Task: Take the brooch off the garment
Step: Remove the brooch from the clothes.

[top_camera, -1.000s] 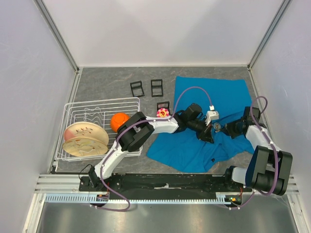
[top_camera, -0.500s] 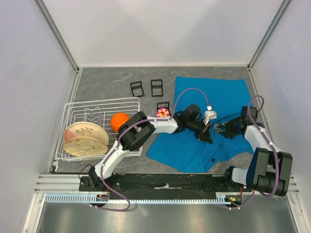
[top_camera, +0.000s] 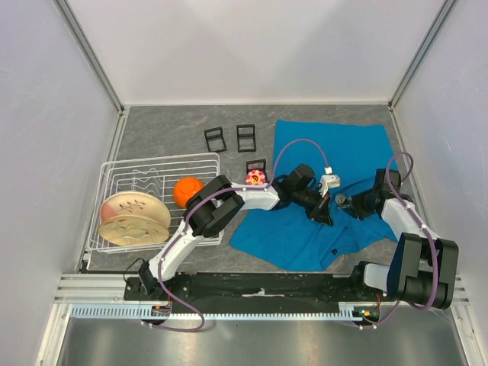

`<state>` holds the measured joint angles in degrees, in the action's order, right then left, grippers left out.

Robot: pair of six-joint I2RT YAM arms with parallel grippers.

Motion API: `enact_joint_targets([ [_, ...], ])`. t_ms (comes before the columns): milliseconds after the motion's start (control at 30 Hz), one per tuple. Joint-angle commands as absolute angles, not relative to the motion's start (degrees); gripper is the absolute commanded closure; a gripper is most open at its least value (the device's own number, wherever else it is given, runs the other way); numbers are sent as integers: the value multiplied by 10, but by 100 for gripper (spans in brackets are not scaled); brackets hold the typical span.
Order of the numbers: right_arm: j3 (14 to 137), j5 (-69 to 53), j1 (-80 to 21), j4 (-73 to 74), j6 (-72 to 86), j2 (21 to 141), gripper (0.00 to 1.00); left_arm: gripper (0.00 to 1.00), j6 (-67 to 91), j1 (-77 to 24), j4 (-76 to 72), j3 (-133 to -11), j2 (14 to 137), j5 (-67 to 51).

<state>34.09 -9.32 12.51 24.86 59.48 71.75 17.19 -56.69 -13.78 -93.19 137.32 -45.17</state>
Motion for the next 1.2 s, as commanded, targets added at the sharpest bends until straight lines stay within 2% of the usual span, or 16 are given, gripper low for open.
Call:
enact_joint_targets([
  [0, 352, -81, 124, 234, 612, 729, 69, 96, 180, -574, -158, -930, 1368, -455],
  [167, 352, -86, 123, 228, 621, 734, 68, 96, 179, -577, -158, -930, 1366, -455],
  [567, 341, -75, 113, 213, 660, 747, 76, 96, 178, -579, -165, -924, 1368, -454],
  [733, 340, -70, 113, 203, 686, 749, 88, 96, 184, -579, -169, -913, 1369, -451],
  [800, 344, -69, 113, 213, 689, 751, 100, 97, 186, -578, -170, -906, 1370, -445],
  [1133, 389, -13, 104, 277, 615, 763, 100, 97, 188, -578, -180, -878, 1361, -443],
  [1167, 393, -3, 101, 277, 610, 762, 93, 97, 190, -579, -182, -877, 1360, -445],
])
